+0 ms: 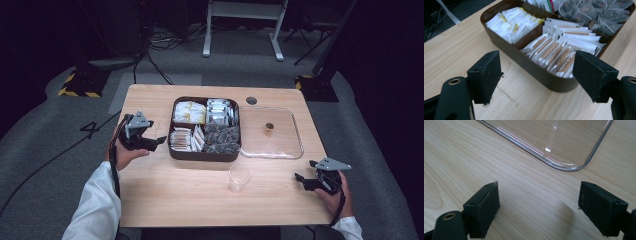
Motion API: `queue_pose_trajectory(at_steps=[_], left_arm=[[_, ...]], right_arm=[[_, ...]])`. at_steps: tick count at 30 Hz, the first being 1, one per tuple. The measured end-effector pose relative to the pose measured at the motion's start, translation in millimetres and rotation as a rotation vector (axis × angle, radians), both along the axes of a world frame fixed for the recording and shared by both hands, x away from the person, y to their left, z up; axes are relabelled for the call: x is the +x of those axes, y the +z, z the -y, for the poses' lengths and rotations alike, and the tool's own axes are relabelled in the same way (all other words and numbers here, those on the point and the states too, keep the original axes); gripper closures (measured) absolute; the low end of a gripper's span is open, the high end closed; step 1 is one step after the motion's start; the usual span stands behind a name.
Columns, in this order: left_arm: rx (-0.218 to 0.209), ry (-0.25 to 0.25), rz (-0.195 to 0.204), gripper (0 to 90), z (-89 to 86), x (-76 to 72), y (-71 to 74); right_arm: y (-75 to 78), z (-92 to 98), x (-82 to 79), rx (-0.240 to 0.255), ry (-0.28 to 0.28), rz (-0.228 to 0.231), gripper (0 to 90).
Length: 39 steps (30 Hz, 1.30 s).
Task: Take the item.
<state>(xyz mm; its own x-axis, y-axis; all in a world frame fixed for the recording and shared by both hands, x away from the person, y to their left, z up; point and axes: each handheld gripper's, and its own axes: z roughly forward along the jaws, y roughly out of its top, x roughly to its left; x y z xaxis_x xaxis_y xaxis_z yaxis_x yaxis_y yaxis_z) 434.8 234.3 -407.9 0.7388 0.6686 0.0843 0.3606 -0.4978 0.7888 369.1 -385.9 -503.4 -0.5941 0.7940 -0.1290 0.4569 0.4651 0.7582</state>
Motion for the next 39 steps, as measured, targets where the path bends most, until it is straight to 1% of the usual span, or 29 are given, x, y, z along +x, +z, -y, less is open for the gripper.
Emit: queue_pose_trajectory(at_steps=[2,3,6,7,9,12,13,15,16,17,18,21,22,23,25,27,28,29,30,31,32,33,34,35,36,37,38,39], left_arm=[[-0.001,-0.006,0.001,23.2,2.3,2.6,1.7],[0.004,-0.019,0.003,23.2,7.2,7.6,4.7],[0.002,-0.031,0.005,22.7,14.8,14.3,7.4],[0.009,-0.036,0.007,22.7,17.0,16.4,8.3],[0.008,-0.041,0.0,22.7,19.7,18.3,8.6],[0.025,-0.049,0.0,22.7,26.4,24.4,9.6],[0.04,-0.048,0.014,24.2,30.0,28.3,10.5],[0.039,-0.052,0.008,28.0,31.5,30.7,10.5],[0.03,-0.055,-0.003,28.0,33.7,36.4,10.0],[0.03,-0.055,-0.003,28.0,33.7,36.4,10.0],[0.032,-0.061,-0.013,27.7,36.8,41.5,8.9],[0.044,-0.056,-0.004,27.5,40.2,45.6,7.4],[0.057,-0.058,-0.018,27.5,44.1,50.1,5.9],[0.057,-0.058,-0.018,27.6,44.1,50.1,5.9],[0.054,-0.056,-0.012,28.9,49.2,55.8,4.6],[0.05,-0.054,-0.012,30.5,50.7,57.6,4.3],[0.047,-0.054,-0.016,30.3,52.3,59.8,4.0],[0.033,-0.06,-0.026,30.2,55.1,64.1,2.9],[0.031,-0.059,-0.036,30.2,55.8,67.0,2.5],[0.031,-0.059,-0.036,30.1,55.8,67.0,2.5],[0.015,-0.06,-0.05,30.4,57.2,72.3,1.1],[0.015,-0.06,-0.05,31.4,57.2,72.3,1.1],[0.011,-0.063,-0.06,32.0,59.2,76.5,-0.8],[0.011,-0.063,-0.06,32.0,59.2,76.5,-0.8],[0.021,-0.064,-0.069,33.1,61.5,80.3,-4.1],[0.021,-0.064,-0.069,34.8,61.5,80.3,-4.1],[0.044,-0.068,-0.08,35.2,64.3,83.6,-8.2],[0.044,-0.068,-0.08,35.6,64.3,83.6,-8.2]], right_arm=[[0.0,0.0,0.0,0.0,0.0,0.001,17.5],[0.0,0.0,0.0,0.0,0.0,0.0,17.5],[0.0,0.0,0.0,0.0,0.0,0.0,17.5],[0.0,0.0,0.0,0.0,0.0,0.001,17.5],[0.0,0.0,0.0,-0.001,0.001,0.001,17.5],[0.0,0.0,0.0,-0.001,0.001,0.001,17.5],[0.0,0.0,0.0,-0.001,0.001,0.002,17.5],[0.0,0.0,-0.1,-0.001,0.0,0.001,17.5],[0.0,-0.1,-0.1,-0.002,0.001,0.002,17.5],[0.0,-0.1,-0.1,-0.002,0.001,0.002,17.5],[0.0,-0.1,-0.2,-0.003,0.0,0.003,17.5],[0.0,-0.1,-0.1,-0.002,0.001,0.002,17.5],[0.0,0.0,-0.1,-0.001,0.001,0.002,17.5],[0.0,0.0,-0.1,-0.002,0.001,0.001,17.5],[0.0,0.0,-0.1,-0.002,0.001,0.002,17.5],[0.0,0.0,-0.1,-0.002,0.001,0.002,17.5],[0.0,-0.1,-0.2,-0.003,0.0,0.003,17.5],[0.0,-0.1,-0.2,-0.003,0.0,0.003,17.5],[0.0,-0.1,-0.2,-0.003,0.0,0.003,17.5],[0.0,-0.1,-0.2,-0.003,0.0,0.003,17.5],[0.0,-0.3,-0.4,-0.004,-0.001,0.005,17.5],[0.0,-0.3,-0.4,-0.003,0.0,0.005,17.5],[0.0,-0.2,-0.3,-0.004,0.0,0.005,17.5],[0.0,-0.2,-0.3,-0.004,0.0,0.005,17.5],[0.0,-0.2,-0.3,-0.004,0.0,0.005,17.5],[0.0,-0.2,-0.3,-0.004,0.0,0.005,17.5],[0.0,-0.3,-0.4,-0.004,-0.001,0.005,17.5],[0.0,-0.3,-0.4,-0.004,-0.001,0.005,17.5]])
